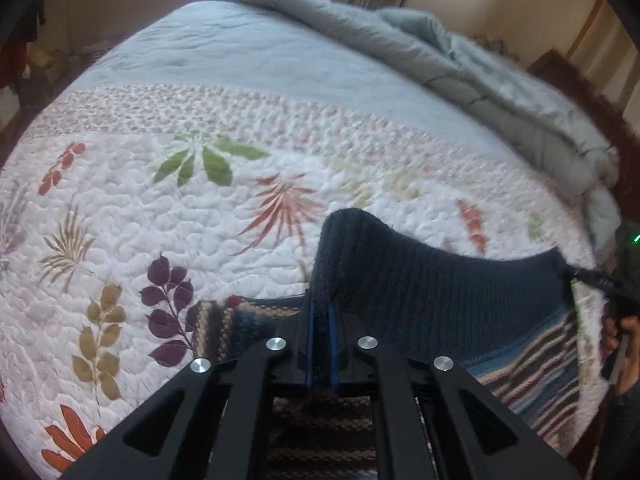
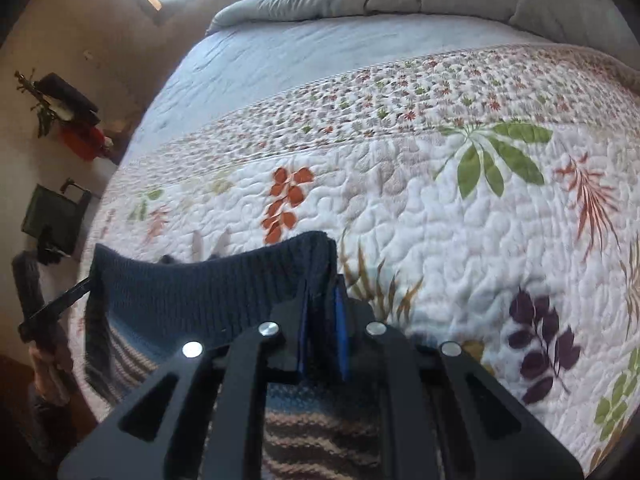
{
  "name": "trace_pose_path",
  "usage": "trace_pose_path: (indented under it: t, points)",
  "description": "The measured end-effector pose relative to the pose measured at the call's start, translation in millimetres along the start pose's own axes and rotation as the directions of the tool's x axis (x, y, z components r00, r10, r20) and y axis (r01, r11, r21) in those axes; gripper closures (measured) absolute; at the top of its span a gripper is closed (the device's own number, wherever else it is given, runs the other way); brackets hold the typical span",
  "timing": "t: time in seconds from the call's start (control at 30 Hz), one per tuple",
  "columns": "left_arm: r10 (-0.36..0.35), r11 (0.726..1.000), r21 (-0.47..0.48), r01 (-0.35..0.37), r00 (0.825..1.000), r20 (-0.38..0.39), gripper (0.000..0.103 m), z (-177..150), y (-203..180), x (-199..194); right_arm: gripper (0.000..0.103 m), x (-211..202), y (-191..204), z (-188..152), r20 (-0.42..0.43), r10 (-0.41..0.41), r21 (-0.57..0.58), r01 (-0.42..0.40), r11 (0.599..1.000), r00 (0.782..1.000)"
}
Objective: Fold small clothes
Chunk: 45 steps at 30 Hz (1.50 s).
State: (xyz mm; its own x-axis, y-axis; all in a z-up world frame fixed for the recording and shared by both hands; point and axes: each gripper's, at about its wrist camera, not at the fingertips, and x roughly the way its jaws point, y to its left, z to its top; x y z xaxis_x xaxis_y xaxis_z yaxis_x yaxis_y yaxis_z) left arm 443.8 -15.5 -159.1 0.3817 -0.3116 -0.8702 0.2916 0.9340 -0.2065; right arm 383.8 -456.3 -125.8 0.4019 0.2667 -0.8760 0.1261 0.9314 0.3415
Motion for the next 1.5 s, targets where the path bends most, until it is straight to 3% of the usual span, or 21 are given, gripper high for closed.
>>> trace_pose_path:
  t: [0.1, 0.2, 0.27, 0.3, 0.4, 0.53, 0.63, 0.73, 0.97, 1.17, 1.23, 1.33, 1.5]
  points:
    - [0.036, 0.999, -0.011, -0.037, 0.994, -0.098, 0.096, -9, 7, 38, 0.092, 31, -6, -3, -0.059, -0.039, 0.023, 0.041, 0.999, 0.997]
    - [0.034, 0.999, 0.007, -0.034, 0.995, -0.095, 0.092, -16, 5, 41, 0.078, 44, -2, -11, -0.088, -0.100, -0.028, 0.097, 0.995, 0.991]
    - [0.034, 0.999, 0.015, -0.033, 0.994, -0.102, 0.088, -17, 3, 35, 0.063, 33, 2, -17, -0.052, -0.106, -0.068, 0.103, 0.992, 0.993]
    - [0.036, 0.999, 0.017, -0.034, 0.994, -0.105, 0.078, -19, 4, 28, 0.060, 27, 3, -20, -0.042, -0.094, -0.074, 0.091, 0.993, 0.995]
    - [0.050, 0.998, 0.049, -0.046, 0.995, -0.085, 0.057, -30, 7, 2, 0.060, -1, -1, -36, -0.029, -0.078, -0.080, 0.076, 0.994, 0.997]
    - [0.099, 0.992, 0.090, -0.092, 0.992, -0.074, 0.051, -61, 14, -28, 0.053, -34, -6, -76, -0.055, -0.070, -0.100, 0.065, 0.993, 0.996]
    - [0.098, 0.991, 0.099, -0.089, 0.991, -0.088, 0.051, -94, 19, -46, 0.053, -53, -11, -112, -0.093, -0.046, -0.082, 0.038, 0.996, 0.995]
    - [0.081, 0.993, 0.090, -0.073, 0.993, -0.085, 0.044, -119, 20, -60, 0.053, -67, -14, -149, -0.126, -0.029, -0.064, 0.021, 0.998, 0.992]
    - [0.088, 0.995, 0.042, -0.085, 0.993, -0.076, 0.041, -147, 25, -66, 0.051, -87, -16, -214, -0.174, 0.014, -0.064, -0.026, 0.998, 0.985]
    - [0.108, 0.994, -0.032, -0.108, 0.994, -0.011, 0.041, -152, 26, -89, 0.052, -84, -13, -223, -0.182, 0.048, -0.077, -0.062, 0.995, 0.982]
    - [0.127, 0.991, -0.034, -0.127, 0.992, -0.006, 0.039, -151, 27, -93, 0.056, -81, -9, -223, -0.182, 0.062, -0.086, -0.079, 0.993, 0.981]
    - [0.189, 0.981, -0.046, -0.190, 0.982, -0.022, 0.037, -153, 37, -90, 0.066, -74, -1, -221, -0.189, 0.020, -0.133, -0.046, 0.990, 0.982]
    - [0.088, 0.993, -0.074, -0.095, 0.992, -0.086, 0.037, -161, 49, -70, 0.080, -65, -3, -223, -0.201, 0.020, -0.125, -0.046, 0.991, 0.979]
